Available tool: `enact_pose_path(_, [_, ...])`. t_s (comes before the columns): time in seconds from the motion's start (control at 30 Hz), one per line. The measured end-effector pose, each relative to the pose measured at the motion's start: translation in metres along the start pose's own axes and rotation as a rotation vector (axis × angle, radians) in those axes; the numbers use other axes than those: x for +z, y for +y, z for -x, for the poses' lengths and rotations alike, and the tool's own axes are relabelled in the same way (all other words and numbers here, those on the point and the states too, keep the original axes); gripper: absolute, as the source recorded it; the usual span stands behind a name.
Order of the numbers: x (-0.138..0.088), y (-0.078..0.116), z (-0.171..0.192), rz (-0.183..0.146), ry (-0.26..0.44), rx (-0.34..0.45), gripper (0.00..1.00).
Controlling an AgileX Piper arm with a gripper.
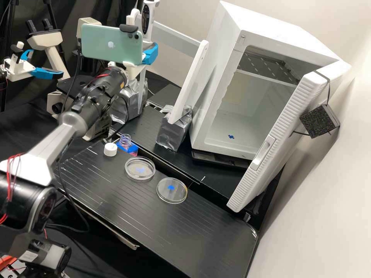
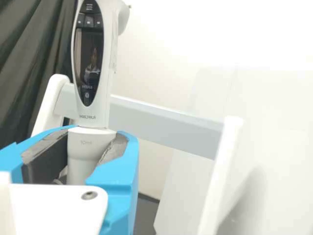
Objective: Use the pipette
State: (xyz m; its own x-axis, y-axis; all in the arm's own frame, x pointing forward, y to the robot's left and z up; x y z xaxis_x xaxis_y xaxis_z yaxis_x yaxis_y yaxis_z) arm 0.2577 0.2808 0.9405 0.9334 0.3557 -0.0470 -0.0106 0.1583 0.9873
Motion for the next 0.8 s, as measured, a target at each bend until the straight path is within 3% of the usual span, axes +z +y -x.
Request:
enact_pose_path(0.1, [-0.006,0.000,-0.017,0.006,-0.004,-0.026,0.00])
enact_pose_path(0.13, [-0.007,0.000,-0.021,0.032,-0.008,-0.027,0.00])
enact_pose_path(0.17, [-0.008,0.000,-0.027,0.009,-0.016,-0.032,0.00])
enact_pose_path(0.23, [-0.008,0.001,-0.034,0.023,-0.026,-0.032,0.00])
enact_pose_path(0.37, [-0.004,-0.001,-0.048,0.000,-0.076,-0.030,0.00])
enact_pose_path(0.5, [0.003,-0.005,-0.057,0.018,-0.103,-0.038,0.00])
enact_pose_path(0.8, [0.016,-0.020,-0.071,0.021,-0.148,-0.068,0.00])
